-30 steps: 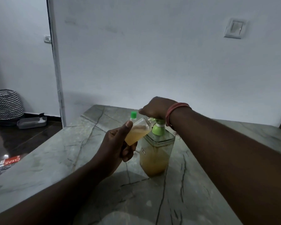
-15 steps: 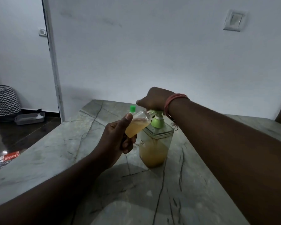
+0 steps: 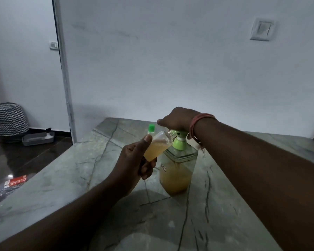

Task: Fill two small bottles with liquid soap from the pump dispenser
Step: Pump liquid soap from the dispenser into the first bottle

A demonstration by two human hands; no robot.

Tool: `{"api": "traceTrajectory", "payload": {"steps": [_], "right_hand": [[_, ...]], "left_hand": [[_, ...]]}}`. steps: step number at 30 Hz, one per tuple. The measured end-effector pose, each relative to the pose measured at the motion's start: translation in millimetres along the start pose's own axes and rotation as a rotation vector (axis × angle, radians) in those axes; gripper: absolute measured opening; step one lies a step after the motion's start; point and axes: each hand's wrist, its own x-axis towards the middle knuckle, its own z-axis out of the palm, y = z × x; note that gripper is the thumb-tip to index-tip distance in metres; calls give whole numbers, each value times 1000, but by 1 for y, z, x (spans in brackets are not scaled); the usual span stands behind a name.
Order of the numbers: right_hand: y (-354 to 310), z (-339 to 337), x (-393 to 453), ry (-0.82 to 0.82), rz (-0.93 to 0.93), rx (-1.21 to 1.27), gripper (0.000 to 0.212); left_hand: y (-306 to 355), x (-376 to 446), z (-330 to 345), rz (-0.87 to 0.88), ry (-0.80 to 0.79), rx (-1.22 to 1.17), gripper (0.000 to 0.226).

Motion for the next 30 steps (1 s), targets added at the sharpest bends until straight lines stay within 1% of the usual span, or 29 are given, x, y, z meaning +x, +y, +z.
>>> {"api": "traceTrajectory", "payload": {"steps": [2, 4, 6, 8, 11, 14, 16, 17, 19, 20, 21, 23, 24, 29, 30], "right_hand": [[-1, 1, 1, 59, -37, -33, 40], [1, 8, 1, 81, -38, 79, 46], [5, 11, 0, 52, -5, 155, 48], [7, 8, 0, 15, 12, 136, 44], [4, 5, 0, -14, 18, 88, 35], [1, 4, 0, -24, 11, 39, 31], [1, 4, 1, 23, -19, -42, 35], [0, 4, 1, 76, -45, -82, 40], [0, 8, 2, 180, -86, -38, 49], [0, 11, 3, 176, -82, 30, 53], [1, 12, 2, 132, -66, 81, 56], [4, 12, 0, 26, -36, 81, 56], [6, 10, 0, 4, -35, 56, 56], [3, 7, 1, 9, -31, -15, 51], [1, 6, 1, 11, -27, -46, 53]], "left_hand": [[-2, 1, -1, -5, -1, -7, 72], [-3, 2, -4, -6, 7, -7, 73], [-4, 3, -5, -4, 13, -9, 77], [-3, 3, -4, -4, 6, -8, 79], [-2, 3, -3, -5, 7, -9, 71], [-2, 0, -3, -8, 1, 5, 66], [-3, 0, -3, -14, -4, 6, 66], [-4, 0, -3, -13, -6, -2, 68], [-4, 2, -4, -10, 0, -7, 67], [-4, 2, -6, -9, 6, -6, 64], [-3, 2, -6, -8, 12, -8, 62], [-3, 2, -7, -10, 7, -13, 61], [-3, 3, -6, -12, -3, -13, 61], [2, 1, -3, -20, 10, 5, 64], [2, 0, -3, -22, 16, 10, 65]]}}
